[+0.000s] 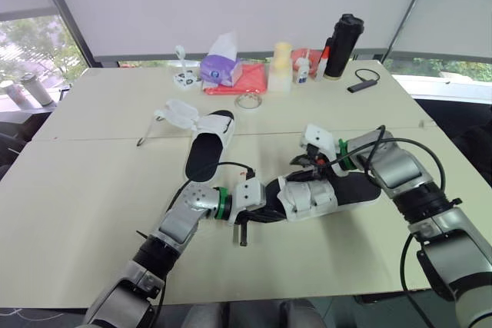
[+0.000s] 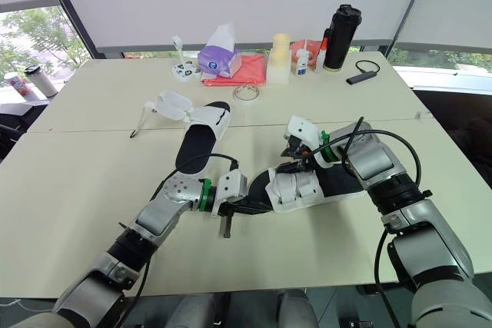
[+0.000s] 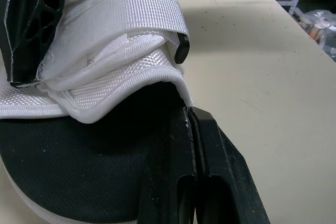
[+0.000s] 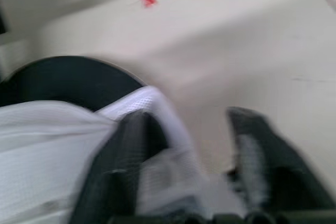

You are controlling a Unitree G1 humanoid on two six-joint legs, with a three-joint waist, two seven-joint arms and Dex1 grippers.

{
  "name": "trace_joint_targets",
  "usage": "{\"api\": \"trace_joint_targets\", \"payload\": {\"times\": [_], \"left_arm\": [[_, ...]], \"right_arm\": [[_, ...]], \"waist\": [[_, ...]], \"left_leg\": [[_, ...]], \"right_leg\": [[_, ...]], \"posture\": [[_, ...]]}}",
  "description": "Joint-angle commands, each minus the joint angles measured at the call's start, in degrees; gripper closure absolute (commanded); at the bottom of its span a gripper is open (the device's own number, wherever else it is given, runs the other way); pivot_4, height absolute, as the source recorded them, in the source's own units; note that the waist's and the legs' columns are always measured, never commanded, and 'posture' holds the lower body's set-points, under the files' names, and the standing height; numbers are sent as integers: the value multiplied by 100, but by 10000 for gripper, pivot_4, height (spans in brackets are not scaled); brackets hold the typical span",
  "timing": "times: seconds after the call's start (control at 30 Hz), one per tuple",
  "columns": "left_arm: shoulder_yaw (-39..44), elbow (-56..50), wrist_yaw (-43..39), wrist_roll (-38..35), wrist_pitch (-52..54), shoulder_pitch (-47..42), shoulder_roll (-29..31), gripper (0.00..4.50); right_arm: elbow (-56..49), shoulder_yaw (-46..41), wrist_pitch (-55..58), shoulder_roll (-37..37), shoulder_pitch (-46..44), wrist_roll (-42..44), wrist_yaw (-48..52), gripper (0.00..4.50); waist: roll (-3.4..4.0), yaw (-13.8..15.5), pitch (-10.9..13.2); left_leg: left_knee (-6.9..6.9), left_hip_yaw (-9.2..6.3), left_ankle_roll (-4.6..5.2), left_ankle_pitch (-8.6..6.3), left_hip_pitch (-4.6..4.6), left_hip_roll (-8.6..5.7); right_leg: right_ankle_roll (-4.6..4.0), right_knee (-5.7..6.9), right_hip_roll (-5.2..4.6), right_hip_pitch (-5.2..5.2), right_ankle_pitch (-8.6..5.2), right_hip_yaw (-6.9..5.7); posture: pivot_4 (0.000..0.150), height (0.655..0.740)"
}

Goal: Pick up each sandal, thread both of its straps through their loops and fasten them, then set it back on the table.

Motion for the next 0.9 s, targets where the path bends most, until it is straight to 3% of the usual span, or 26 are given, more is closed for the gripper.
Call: {"api": "trace_joint_targets", "payload": {"times": [0.03,0.27,0.47,0.57,0.7,0.9], "left_arm": [[-335,181,-101,243,171,160,92,45000],[-317,167,-85,226,212,162,82,45000],[-203,171,72,231,33,175,41,45000],[76,88,241,65,75,167,20,45000],[306,-435,298,-170,410,225,116,45000],[666,-1248,479,-578,986,302,306,45000]], "right_arm": [[353,-9,-151,34,-19,-409,-320,10114],[882,-346,-437,395,-371,-561,-998,10114],[322,-972,-578,149,-553,-215,-835,10114],[-563,-1298,-1173,-288,-225,-266,-815,10114],[-1180,-1456,-1527,-618,273,-422,-947,10114],[-1784,-1478,-3041,-1362,1240,-1005,-936,10114]], "waist": [[0,-1,0],[2,-1,2],[9,-1,7],[23,5,17],[18,-30,17],[52,-69,68]], "left_leg": [[-3,0,0,0,0,-1],[-6,0,1,1,-8,-3],[-10,3,1,1,-12,-4],[-9,3,1,1,-20,-5],[-11,4,1,0,-18,-3],[-16,21,1,1,-26,-2]], "right_leg": [[0,-3,0,0,0,0],[0,-6,0,2,1,1],[3,-6,0,2,2,5],[5,-7,-1,-3,1,5],[9,-6,0,-2,-2,4],[9,-1,-1,-23,-2,19]], "posture": [[1500,7400],[1500,7400],[1500,7400],[1500,7400],[1500,7400],[1500,7400]]}}
